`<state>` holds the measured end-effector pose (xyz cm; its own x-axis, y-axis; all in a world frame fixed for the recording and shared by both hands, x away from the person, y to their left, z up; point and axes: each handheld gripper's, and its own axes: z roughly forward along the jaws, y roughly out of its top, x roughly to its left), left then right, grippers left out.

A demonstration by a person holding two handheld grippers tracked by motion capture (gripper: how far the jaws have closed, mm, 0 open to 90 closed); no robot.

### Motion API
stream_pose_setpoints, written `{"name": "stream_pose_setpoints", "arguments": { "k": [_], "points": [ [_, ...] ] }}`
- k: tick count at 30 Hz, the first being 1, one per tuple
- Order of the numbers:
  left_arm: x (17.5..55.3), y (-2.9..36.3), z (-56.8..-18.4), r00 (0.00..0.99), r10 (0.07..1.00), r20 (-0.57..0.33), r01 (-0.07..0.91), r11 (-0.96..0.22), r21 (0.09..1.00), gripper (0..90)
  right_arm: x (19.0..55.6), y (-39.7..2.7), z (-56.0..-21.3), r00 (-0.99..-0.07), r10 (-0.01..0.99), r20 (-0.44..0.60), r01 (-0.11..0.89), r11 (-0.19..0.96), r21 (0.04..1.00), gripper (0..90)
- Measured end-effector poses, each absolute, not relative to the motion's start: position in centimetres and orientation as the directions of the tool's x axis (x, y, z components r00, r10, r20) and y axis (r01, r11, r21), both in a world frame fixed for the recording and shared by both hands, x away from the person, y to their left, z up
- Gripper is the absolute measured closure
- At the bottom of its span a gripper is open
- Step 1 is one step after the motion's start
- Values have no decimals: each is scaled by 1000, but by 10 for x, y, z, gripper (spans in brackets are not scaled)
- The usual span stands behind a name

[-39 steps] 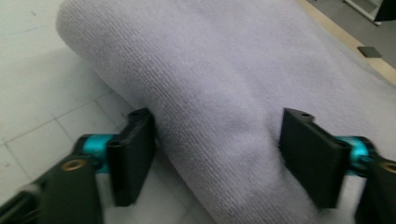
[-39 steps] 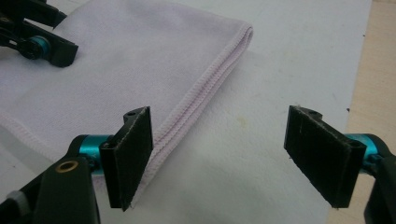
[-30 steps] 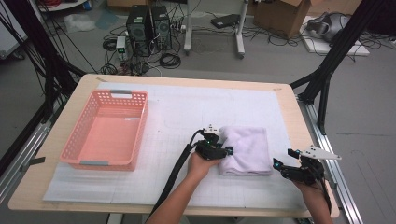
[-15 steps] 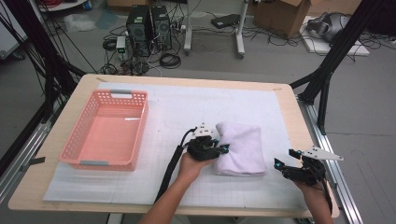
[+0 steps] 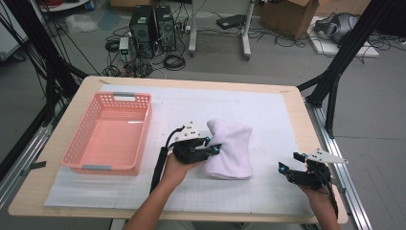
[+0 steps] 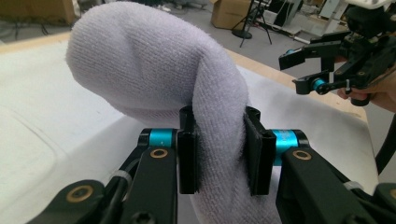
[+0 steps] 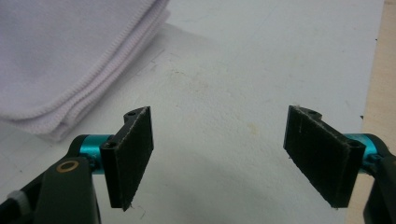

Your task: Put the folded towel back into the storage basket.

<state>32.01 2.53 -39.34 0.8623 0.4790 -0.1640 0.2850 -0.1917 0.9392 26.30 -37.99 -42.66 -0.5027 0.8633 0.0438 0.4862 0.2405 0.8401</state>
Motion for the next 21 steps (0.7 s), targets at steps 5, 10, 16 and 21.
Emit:
{"name": "stream_pose_setpoints", "arguments": {
  "k": [5, 10, 16, 21],
  "points": [
    [315, 40, -377, 876, 469, -117, 233, -198, 952, 710, 264, -378, -426, -507, 861, 40, 483, 245, 841, 230],
    [313, 56, -361, 881, 465, -91, 201, -193, 960, 714, 264, -376, -425, -510, 859, 41, 479, 244, 843, 230],
    [310, 74, -347, 883, 465, -57, 157, -178, 971, 716, 266, -373, -424, -510, 859, 42, 473, 240, 848, 230],
    [307, 87, -340, 885, 463, -39, 130, -166, 978, 715, 266, -371, -422, -513, 857, 44, 472, 239, 849, 230]
  ]
}}
